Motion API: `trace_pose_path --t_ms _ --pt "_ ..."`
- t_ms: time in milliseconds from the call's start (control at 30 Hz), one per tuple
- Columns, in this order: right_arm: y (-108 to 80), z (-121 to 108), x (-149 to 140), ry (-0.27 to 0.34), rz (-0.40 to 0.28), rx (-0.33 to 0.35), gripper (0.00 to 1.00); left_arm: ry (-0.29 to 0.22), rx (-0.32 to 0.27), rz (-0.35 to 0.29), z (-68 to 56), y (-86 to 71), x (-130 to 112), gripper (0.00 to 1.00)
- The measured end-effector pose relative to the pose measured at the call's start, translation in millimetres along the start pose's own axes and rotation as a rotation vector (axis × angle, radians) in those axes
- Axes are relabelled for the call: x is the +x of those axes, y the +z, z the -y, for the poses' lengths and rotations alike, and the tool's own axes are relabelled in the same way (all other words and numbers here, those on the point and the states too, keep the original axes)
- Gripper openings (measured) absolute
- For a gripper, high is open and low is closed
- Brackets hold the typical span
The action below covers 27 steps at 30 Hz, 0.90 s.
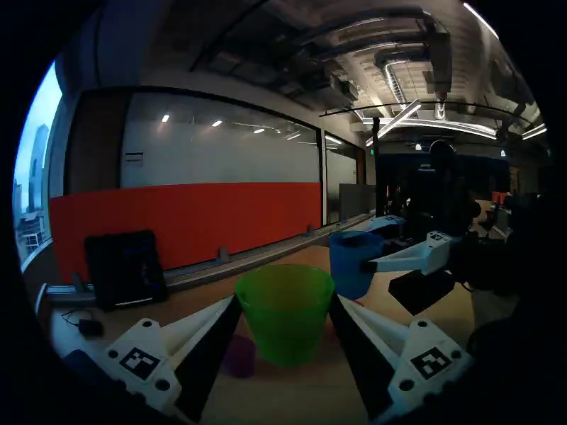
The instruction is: Pour water
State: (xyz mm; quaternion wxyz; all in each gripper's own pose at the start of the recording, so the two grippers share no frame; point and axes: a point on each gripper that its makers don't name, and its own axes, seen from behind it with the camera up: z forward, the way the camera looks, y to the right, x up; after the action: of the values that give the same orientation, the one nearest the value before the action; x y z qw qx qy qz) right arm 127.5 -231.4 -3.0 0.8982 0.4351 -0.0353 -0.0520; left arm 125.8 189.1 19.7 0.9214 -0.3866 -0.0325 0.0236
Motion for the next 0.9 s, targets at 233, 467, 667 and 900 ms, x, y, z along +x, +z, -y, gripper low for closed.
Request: trace_pose_path --t_ms 233,467,667,900 --pt "0.1 -4.8 7.9 -0.018 -0.006 0.0 0.91 0.011 -0.001 -0.003 -1.8 0.3 -1.0 0.87" --pt "-0.3 -9.2 22.2 -0.054 -0.017 0.002 0.9 0.024 -0.01 -0.008 -5.2 0.0 -1.0 0.87" --pt "0.4 -11.2 34.4 -0.117 -0.019 0.005 0.9 0.038 -0.021 -0.013 -12.3 -0.5 0.3 0.87" --pt "3.6 -15.3 47.4 -0.198 -0.016 0.007 0.9 0.043 -0.032 -0.014 -19.1 1.3 1.1 0.87"
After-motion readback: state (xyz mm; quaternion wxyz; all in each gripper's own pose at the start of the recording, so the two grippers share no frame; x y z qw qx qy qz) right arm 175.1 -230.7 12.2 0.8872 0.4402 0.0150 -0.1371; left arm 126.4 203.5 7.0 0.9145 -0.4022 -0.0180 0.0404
